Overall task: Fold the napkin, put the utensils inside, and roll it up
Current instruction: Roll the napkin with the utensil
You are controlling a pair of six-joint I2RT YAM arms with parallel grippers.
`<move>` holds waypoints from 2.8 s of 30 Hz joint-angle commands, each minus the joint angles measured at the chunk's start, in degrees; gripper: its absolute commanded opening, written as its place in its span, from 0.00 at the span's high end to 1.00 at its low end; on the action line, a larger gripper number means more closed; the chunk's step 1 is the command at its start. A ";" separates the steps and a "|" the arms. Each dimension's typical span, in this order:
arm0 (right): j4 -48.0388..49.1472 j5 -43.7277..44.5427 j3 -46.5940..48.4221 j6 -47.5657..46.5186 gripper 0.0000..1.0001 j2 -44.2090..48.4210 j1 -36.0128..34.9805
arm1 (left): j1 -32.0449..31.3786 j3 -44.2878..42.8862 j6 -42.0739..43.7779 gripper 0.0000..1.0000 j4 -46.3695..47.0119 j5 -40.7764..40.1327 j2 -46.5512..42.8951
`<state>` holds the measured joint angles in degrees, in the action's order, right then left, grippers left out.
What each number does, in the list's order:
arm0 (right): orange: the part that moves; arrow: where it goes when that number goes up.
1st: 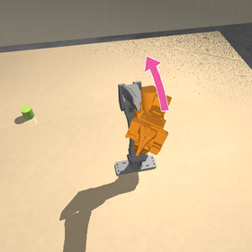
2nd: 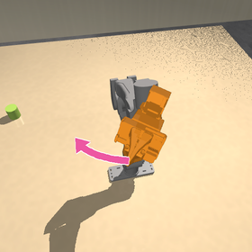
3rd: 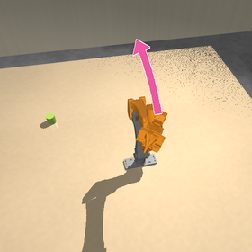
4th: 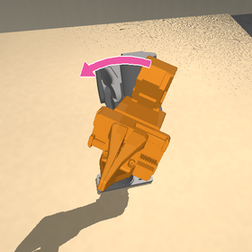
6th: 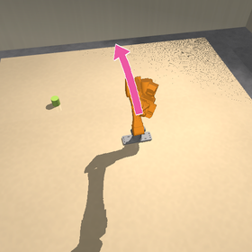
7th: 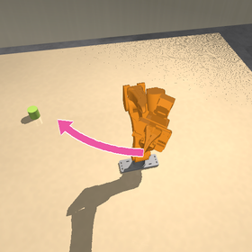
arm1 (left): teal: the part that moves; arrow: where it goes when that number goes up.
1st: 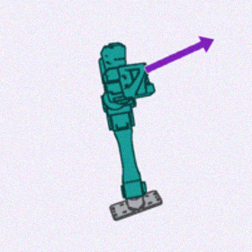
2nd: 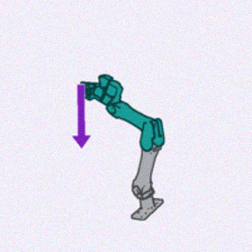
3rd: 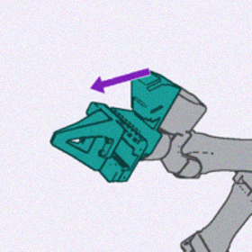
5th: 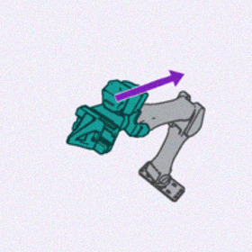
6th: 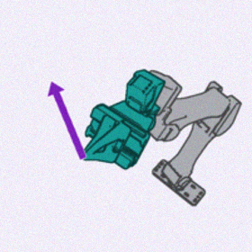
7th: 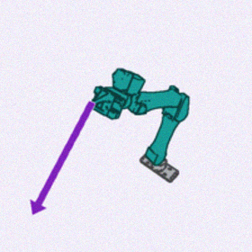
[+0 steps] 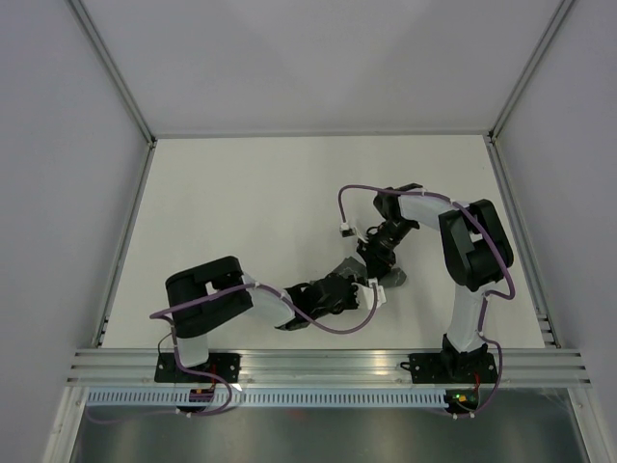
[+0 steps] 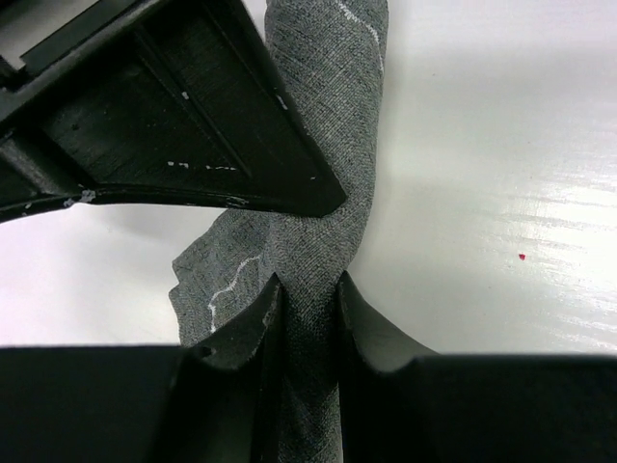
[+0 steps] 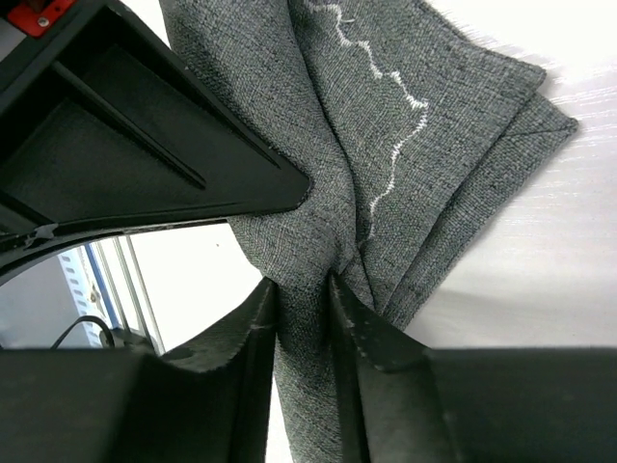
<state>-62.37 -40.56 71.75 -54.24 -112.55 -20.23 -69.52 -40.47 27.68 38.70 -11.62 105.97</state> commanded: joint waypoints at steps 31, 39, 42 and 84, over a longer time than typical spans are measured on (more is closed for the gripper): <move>36.76 6.88 -31.73 -0.87 0.48 41.71 0.20 | 20.65 -4.26 -34.01 0.98 -21.29 51.60 8.02; 45.40 16.29 -38.78 0.54 0.47 43.47 -8.94 | 22.14 -8.75 -34.27 0.98 -28.05 54.77 11.45; 46.02 16.82 -39.31 0.54 0.47 43.21 -9.82 | 22.58 -10.50 -34.19 0.98 -30.95 55.38 12.59; 31.09 17.00 -29.30 -0.08 0.87 26.96 -13.52 | 29.96 1.51 -42.26 0.31 -16.82 30.54 -7.70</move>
<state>-23.94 -22.74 41.82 -54.08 -83.00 -34.35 -42.50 -43.29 -11.77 21.87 30.39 101.71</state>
